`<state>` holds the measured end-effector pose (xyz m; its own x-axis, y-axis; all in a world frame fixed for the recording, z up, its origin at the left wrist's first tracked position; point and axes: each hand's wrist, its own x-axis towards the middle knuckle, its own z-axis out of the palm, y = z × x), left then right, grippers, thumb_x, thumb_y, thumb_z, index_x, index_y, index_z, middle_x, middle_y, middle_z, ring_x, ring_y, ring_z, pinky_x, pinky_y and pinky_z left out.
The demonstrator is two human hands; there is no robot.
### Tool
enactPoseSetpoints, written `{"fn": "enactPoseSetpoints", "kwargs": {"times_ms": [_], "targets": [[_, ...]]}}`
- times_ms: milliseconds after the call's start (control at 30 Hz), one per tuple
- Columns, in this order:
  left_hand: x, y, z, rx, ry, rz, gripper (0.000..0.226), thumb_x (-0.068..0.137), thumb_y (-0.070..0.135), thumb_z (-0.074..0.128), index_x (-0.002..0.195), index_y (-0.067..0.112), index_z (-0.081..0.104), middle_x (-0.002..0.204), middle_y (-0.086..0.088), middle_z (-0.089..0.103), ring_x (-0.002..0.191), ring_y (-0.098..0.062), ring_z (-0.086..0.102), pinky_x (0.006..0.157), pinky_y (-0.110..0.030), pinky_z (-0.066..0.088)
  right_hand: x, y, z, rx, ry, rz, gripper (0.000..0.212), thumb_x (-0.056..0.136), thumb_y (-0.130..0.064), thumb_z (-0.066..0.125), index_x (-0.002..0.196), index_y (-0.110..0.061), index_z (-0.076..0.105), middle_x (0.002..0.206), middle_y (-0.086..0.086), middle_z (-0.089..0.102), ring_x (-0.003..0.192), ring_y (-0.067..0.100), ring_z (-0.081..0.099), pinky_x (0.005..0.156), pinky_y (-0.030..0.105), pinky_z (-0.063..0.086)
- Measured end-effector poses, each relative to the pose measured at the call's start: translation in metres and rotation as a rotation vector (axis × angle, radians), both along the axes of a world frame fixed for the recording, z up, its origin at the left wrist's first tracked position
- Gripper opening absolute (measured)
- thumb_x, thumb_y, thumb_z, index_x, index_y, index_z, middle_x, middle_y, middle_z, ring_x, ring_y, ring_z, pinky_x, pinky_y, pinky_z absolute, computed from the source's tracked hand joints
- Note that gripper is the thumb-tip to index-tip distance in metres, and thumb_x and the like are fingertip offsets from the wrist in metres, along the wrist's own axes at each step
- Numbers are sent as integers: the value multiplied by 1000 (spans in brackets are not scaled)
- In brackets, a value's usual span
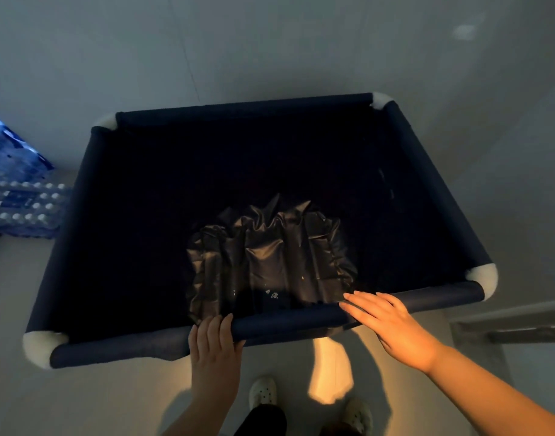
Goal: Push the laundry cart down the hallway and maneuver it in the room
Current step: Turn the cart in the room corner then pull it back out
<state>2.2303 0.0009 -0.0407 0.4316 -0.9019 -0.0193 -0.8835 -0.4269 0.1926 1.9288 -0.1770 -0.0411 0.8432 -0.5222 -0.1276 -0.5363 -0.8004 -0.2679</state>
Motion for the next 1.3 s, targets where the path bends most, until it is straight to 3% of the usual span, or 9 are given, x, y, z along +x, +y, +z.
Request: {"fn": "enactPoseSetpoints", "kwargs": {"times_ms": [133, 267, 367, 500, 567, 667, 800, 1067, 1300], "targets": [[-37, -5, -2, 24, -12, 34, 47, 92, 36, 32, 115, -1, 51, 106, -21, 59, 100, -39, 56, 98, -55, 34, -30, -17, 5, -8, -2, 33, 110, 62, 16, 60, 146, -37, 13, 151, -12, 28, 137, 9, 25, 107, 38, 26], [-82, -22, 1, 49, -14, 48, 47, 69, 19, 75, 108, -2, 57, 97, -18, 62, 92, -38, 60, 88, -57, 43, -70, -38, 6, -3, -19, 57, 103, 68, 15, 51, 146, -40, 13, 150, -12, 29, 138, 10, 24, 107, 34, 20], [-118, -37, 6, 94, 38, 75, 60, 56, 14, 87, 109, 1, 60, 99, -17, 65, 98, -38, 60, 90, -57, 43, -98, -55, 4, -24, -39, 53, 92, 71, 15, 54, 144, -34, 27, 147, -7, 38, 134, 16, 35, 105, 34, 27], [-161, -53, 5, 118, 0, 31, 55, 71, 23, 79, 115, -1, 57, 106, -20, 63, 106, -39, 57, 99, -57, 37, -137, -80, -2, -56, -29, 69, 89, 74, 14, 54, 145, -32, 27, 146, -5, 39, 133, 19, 37, 106, 39, 31], [-182, -62, 1, 110, -44, -7, 45, 90, 34, 51, 119, 0, 55, 111, -21, 62, 112, -39, 54, 105, -55, 28, -160, -92, -3, -79, -10, 56, 92, 74, 14, 52, 146, -34, 20, 148, -7, 35, 135, 18, 33, 109, 38, 26], [-206, -79, 0, 171, -1, -24, 62, 99, 40, 11, 121, 1, 54, 116, -23, 60, 116, -41, 52, 109, -52, 15, -185, -106, -2, -94, 35, -3, 101, 66, 16, 52, 147, -34, 17, 150, -7, 32, 138, 17, 27, 113, 37, 20], [-230, -109, -2, 129, -39, -76, 53, 91, 35, 27, 123, 2, 52, 116, -22, 60, 117, -40, 50, 110, -52, 15, -209, -120, 0, -106, 33, -123, 102, 64, 18, 49, 146, -33, 19, 152, -8, 29, 141, 14, 17, 116, 36, 7], [-249, -165, -1, 88, -130, -208, 49, 94, 36, 38, 129, 3, 49, 122, -19, 59, 120, -38, 49, 110, -54, 27, -235, -149, 4, -148, 46, -267, 92, 65, 20, 57, 143, -23, 34, 149, 4, 37, 140, 27, 25, 112, 46, 14], [-257, -213, 3, 256, -213, -312, 64, 98, 44, 21, 147, 11, -1, 154, -12, 18, 141, -32, 9, 114, -47, -10, -265, -167, 2, -134, 46, -330, 98, 64, 20, 54, 146, -27, 26, 152, 0, 29, 143, 21, 14, 115, 45, 5]]}}
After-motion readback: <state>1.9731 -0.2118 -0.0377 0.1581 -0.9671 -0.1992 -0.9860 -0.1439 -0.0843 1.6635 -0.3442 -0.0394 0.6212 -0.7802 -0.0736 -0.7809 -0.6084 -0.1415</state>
